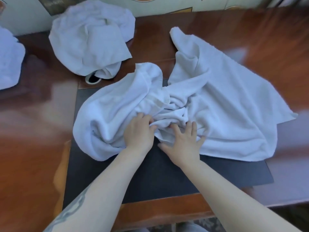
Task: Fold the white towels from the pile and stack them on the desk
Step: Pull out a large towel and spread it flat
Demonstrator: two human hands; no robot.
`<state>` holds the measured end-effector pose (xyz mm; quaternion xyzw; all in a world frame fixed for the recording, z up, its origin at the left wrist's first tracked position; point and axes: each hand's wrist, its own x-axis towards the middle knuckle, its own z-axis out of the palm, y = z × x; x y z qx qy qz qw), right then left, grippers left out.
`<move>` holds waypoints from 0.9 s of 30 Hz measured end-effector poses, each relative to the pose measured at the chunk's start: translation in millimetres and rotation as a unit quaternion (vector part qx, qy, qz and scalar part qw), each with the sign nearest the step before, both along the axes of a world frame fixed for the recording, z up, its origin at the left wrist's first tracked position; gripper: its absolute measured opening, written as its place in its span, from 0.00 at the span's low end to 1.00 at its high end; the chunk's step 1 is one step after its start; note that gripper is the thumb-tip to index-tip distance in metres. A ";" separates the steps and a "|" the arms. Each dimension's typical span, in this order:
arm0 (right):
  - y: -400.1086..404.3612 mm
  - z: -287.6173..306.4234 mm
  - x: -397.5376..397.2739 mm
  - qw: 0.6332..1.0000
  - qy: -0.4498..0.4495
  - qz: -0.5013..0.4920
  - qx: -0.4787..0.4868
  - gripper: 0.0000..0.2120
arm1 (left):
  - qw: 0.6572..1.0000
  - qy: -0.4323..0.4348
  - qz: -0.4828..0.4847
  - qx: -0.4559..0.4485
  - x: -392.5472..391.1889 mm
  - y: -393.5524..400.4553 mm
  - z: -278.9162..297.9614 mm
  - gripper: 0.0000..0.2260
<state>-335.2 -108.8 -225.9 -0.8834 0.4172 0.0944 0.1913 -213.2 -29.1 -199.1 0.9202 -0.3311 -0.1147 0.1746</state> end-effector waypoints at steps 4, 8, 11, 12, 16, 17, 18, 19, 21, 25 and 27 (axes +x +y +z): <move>-5.4 3.9 2.8 1.000 -0.013 -0.008 -0.002 0.17 | 1.000 0.013 -0.009 0.009 0.6 1.0 -0.8 0.05; -20.2 14.5 10.5 0.998 -0.028 -0.029 0.051 0.13 | 0.999 0.047 -0.017 0.020 2.9 2.0 0.8 0.02; -24.1 20.7 12.0 0.995 -0.005 -0.018 0.093 0.14 | 0.986 0.143 0.032 -0.078 4.6 7.0 4.1 0.07; -25.5 23.0 11.0 0.994 -0.004 -0.012 0.109 0.14 | 0.973 0.181 0.060 -0.127 5.9 8.5 7.7 0.10; -29.3 35.7 -0.4 0.987 -0.016 0.014 0.159 0.10 | 0.971 0.077 0.086 -0.211 19.8 12.8 22.2 0.21; -30.3 39.1 -4.4 0.984 -0.002 0.027 0.175 0.10 | 0.981 -0.001 0.066 -0.180 26.9 11.8 25.4 0.24; -33.3 40.5 -8.8 0.981 0.016 0.045 0.186 0.11 | 0.988 -0.057 0.053 -0.133 35.1 10.6 28.6 0.26; -36.4 43.7 -14.0 0.978 0.047 0.058 0.196 0.11 | 0.994 -0.070 0.046 -0.071 45.3 9.9 30.0 0.31; -46.3 48.1 -24.3 0.973 0.085 0.062 0.207 0.08 | 0.996 0.004 0.058 0.063 63.7 12.6 28.8 0.44; -62.7 54.6 -31.7 0.975 0.129 -0.042 0.176 0.15 | 0.967 0.182 0.133 0.117 69.2 25.6 12.5 0.40; -61.2 58.8 -22.0 0.979 0.175 -0.036 0.098 0.13 | 0.974 0.149 0.159 0.059 62.1 31.1 3.0 0.20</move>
